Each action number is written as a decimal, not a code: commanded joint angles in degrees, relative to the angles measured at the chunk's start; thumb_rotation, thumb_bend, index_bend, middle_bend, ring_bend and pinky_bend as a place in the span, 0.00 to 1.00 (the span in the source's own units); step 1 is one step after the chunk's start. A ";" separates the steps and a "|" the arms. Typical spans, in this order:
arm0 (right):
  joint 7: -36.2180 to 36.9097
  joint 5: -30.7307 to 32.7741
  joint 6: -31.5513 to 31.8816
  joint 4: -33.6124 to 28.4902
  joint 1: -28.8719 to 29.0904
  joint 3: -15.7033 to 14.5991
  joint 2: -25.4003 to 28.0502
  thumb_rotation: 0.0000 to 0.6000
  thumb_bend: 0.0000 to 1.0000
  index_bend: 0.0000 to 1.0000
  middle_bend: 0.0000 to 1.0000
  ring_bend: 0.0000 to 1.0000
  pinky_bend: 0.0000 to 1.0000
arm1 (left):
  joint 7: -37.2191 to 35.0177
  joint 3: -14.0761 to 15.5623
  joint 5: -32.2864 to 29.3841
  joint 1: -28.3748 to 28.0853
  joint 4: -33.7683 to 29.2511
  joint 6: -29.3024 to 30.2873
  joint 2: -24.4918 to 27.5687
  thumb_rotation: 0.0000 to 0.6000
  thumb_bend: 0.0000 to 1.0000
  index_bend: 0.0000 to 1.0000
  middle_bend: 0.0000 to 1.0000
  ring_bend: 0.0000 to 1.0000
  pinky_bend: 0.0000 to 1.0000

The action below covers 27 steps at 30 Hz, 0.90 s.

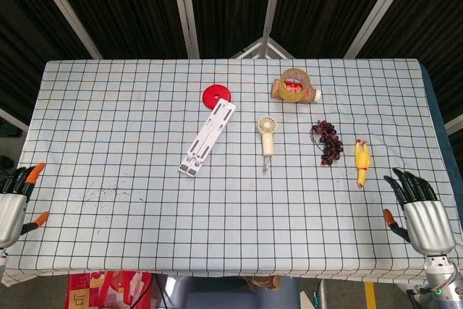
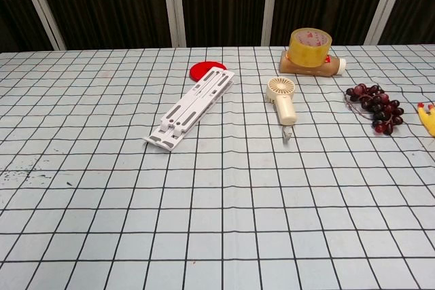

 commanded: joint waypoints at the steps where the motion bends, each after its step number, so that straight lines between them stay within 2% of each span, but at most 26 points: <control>1: -1.62 1.57 -1.59 -2.03 0.13 -0.33 1.22 1.00 0.39 0.00 0.00 0.00 0.00 | -0.21 0.20 -1.03 -0.33 -1.22 -1.06 1.20 1.00 0.03 0.00 0.00 0.00 0.00; 18: -1.87 2.52 -4.17 -4.20 1.40 -0.06 1.62 1.00 0.39 0.00 0.00 0.00 0.00 | -1.41 0.49 -0.30 0.07 -1.76 -0.28 1.52 1.00 0.03 0.00 0.00 0.00 0.00; 21: -1.04 2.47 -6.52 -5.43 3.67 1.04 1.70 1.00 0.39 0.00 0.00 0.00 0.00 | -1.91 0.41 -0.06 0.05 -1.95 -0.05 1.50 1.00 0.03 0.00 0.00 0.00 0.00; 22: -1.91 3.66 -9.60 -6.37 6.28 2.68 1.33 1.00 0.39 0.00 0.00 0.00 0.02 | -2.02 0.22 0.24 -0.15 -1.88 0.07 1.34 1.00 0.03 0.00 0.00 0.00 0.00; 23: -2.46 4.45 -10.68 -6.68 7.08 3.26 1.14 1.00 0.39 0.00 0.02 0.04 0.08 | -2.02 0.18 0.32 -0.19 -1.77 0.12 1.26 1.00 0.03 0.00 0.00 0.00 0.00; 25: -4.14 6.03 -13.56 -7.39 9.76 5.02 0.07 1.00 0.39 0.00 0.19 0.24 0.31 | -2.21 0.13 0.64 -0.34 -1.50 0.17 1.06 1.00 0.03 0.00 0.00 0.00 0.00; 26: -4.79 6.87 -15.00 -7.60 10.96 5.68 -0.51 1.00 0.39 0.00 0.35 0.42 0.47 | -2.41 0.11 0.70 -0.38 -1.43 0.18 1.00 1.00 0.03 0.00 0.00 0.00 0.00; 27: -5.60 8.38 -17.31 -7.99 12.60 6.46 -1.33 1.00 0.39 0.00 0.45 0.53 0.56 | -2.77 0.07 0.75 -0.43 -1.37 0.18 0.93 1.00 0.03 0.00 0.00 0.00 0.00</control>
